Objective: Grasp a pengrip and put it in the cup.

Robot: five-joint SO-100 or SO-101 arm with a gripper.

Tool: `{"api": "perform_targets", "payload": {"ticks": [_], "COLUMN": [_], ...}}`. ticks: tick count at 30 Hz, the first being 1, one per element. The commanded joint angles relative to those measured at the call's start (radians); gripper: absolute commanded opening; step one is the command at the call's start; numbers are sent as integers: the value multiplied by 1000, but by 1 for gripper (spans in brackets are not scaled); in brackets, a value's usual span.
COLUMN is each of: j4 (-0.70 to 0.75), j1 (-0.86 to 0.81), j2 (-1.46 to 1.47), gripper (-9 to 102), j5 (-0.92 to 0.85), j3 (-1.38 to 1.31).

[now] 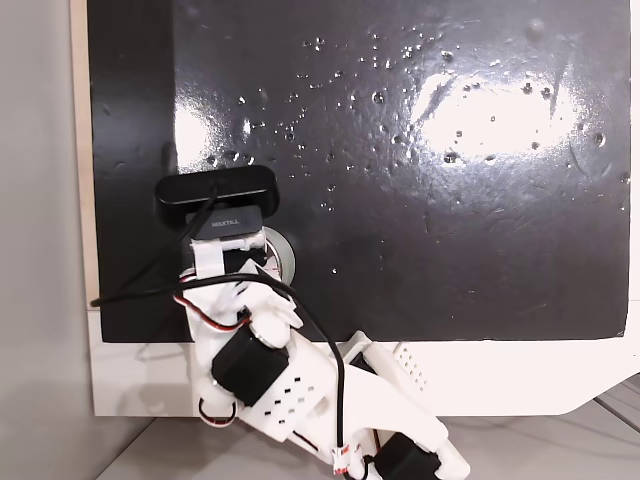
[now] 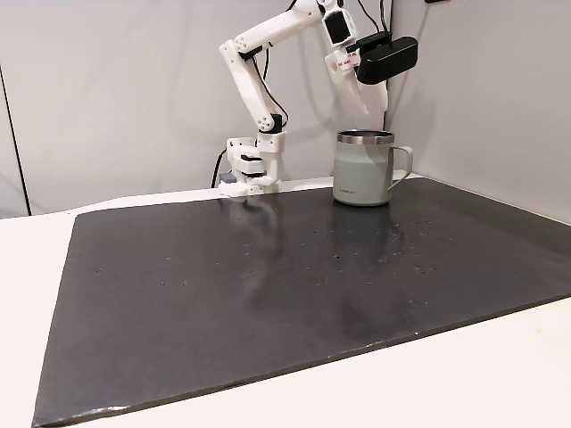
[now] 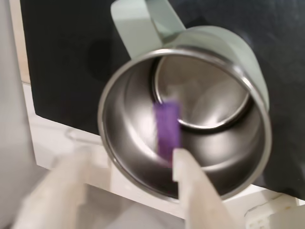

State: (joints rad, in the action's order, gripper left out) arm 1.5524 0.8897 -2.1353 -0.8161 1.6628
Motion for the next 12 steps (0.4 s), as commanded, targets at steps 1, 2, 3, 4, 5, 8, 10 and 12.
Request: {"api": "perform_targets", "payload": {"ticks": [1, 2, 3, 4, 5, 8, 10, 12], "j4": [5, 5, 5, 5, 5, 5, 5, 5], "j1": [5, 5, 5, 5, 5, 5, 3, 3], "j2": [-25, -25, -25, -25, -25, -26, -28, -29], "gripper": [29, 29, 29, 29, 29, 29, 29, 28], "j5": [-2, -3, -3, -5, -6, -11, -11, -12], "j3": [-9, -11, -11, -11, -11, -9, -9, -9]}}
